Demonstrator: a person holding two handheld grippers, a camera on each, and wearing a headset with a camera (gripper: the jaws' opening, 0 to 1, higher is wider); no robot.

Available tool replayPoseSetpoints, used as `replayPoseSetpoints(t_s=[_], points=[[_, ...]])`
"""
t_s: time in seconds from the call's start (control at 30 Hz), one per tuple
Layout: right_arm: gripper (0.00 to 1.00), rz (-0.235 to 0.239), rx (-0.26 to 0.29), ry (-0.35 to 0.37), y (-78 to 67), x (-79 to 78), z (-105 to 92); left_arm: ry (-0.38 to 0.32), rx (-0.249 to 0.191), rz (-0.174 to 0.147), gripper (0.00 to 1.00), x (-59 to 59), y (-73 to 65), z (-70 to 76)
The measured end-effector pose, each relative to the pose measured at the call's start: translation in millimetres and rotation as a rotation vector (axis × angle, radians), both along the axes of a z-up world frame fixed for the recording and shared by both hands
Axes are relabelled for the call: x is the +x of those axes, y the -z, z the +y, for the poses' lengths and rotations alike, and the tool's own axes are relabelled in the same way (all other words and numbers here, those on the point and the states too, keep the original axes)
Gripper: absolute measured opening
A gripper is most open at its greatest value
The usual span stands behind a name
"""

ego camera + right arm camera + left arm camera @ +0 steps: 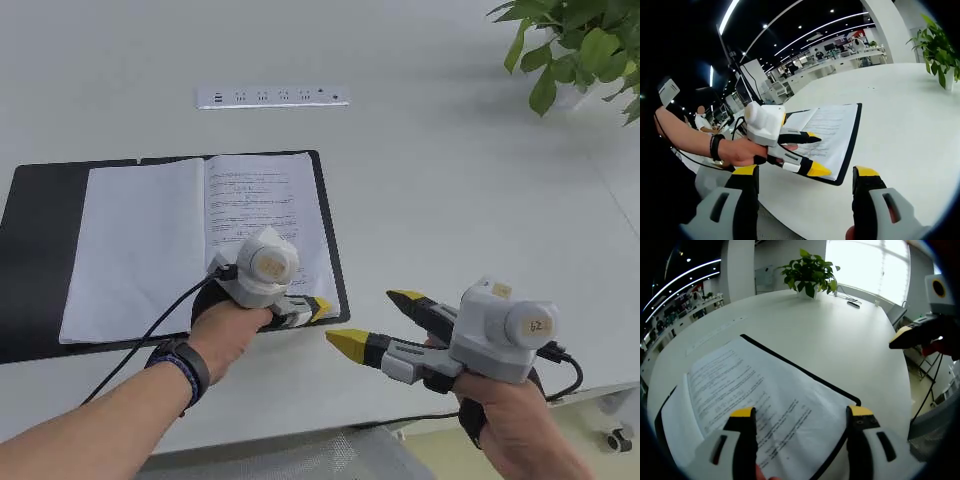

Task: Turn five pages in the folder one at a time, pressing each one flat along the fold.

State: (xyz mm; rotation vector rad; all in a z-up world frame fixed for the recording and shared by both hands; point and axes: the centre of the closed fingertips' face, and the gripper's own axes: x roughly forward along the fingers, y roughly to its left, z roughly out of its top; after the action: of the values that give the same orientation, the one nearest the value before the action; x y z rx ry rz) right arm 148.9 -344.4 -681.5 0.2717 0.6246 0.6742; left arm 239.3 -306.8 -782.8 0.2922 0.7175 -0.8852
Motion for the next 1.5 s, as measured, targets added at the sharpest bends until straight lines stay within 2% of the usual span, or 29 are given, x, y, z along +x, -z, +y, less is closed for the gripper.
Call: replayPoseSetpoints(t_s=[0.07, 0.27, 0.43, 0.53, 0.63, 0.83, 1.03, 1.2, 1.23, 1.27, 1.33, 1.5], points=[[0.76, 0.001, -0.002, 0.000, 0.3, -0.5, 0.2, 0.011, 0.011, -0.025, 0.73, 0.1, 1.5, 0.8], [0.74, 0.015, 0.004, 0.013, 5.7, -3.3, -1.5, 0.006, -0.011, -0.043, 0.73, 1.3, 0.0, 1.6], [0.73, 0.021, 0.008, 0.021, 6.4, -2.9, -5.6, -0.002, -0.021, -0.043, 0.67, 5.5, -1.9, 4.9], [0.72, 0.019, 0.039, 0.042, 4.1, 3.0, -8.4, -0.011, -0.021, -0.042, 0.62, 9.7, -2.6, 8.3], [0.72, 0.022, 0.039, 0.041, 6.7, 8.3, -7.5, -0.016, -0.024, -0.040, 0.61, 9.5, -3.3, 7.8], [0.68, 0.027, 0.054, 0.031, 13.6, 29.2, -2.3, -0.032, -0.049, -0.026, 0.58, 11.5, -3.9, 11.3], [0.62, 0.058, 0.170, 0.081, 23.7, 66.5, 2.9, -0.033, -0.046, -0.031, 0.56, 12.1, -3.8, 12.1], [0.57, 0.077, 0.174, 0.073, 35.5, 88.2, 7.9, -0.031, -0.047, -0.029, 0.56, 11.6, -4.0, 12.4], [0.56, 0.085, 0.186, 0.079, 36.4, 91.3, 8.3, -0.031, -0.047, -0.028, 0.56, 11.6, -4.1, 12.4], [0.55, 0.092, 0.225, 0.101, 35.7, 96.9, 9.3, -0.030, -0.047, -0.028, 0.56, 11.5, -4.0, 12.5], [0.55, 0.107, 0.251, 0.105, 39.2, 101.7, 11.0, -0.031, -0.046, -0.029, 0.56, 11.3, -3.6, 12.6], [0.54, 0.137, 0.252, 0.100, 47.2, 103.3, 19.7, -0.037, -0.049, -0.027, 0.57, 9.6, -3.7, 12.6]])
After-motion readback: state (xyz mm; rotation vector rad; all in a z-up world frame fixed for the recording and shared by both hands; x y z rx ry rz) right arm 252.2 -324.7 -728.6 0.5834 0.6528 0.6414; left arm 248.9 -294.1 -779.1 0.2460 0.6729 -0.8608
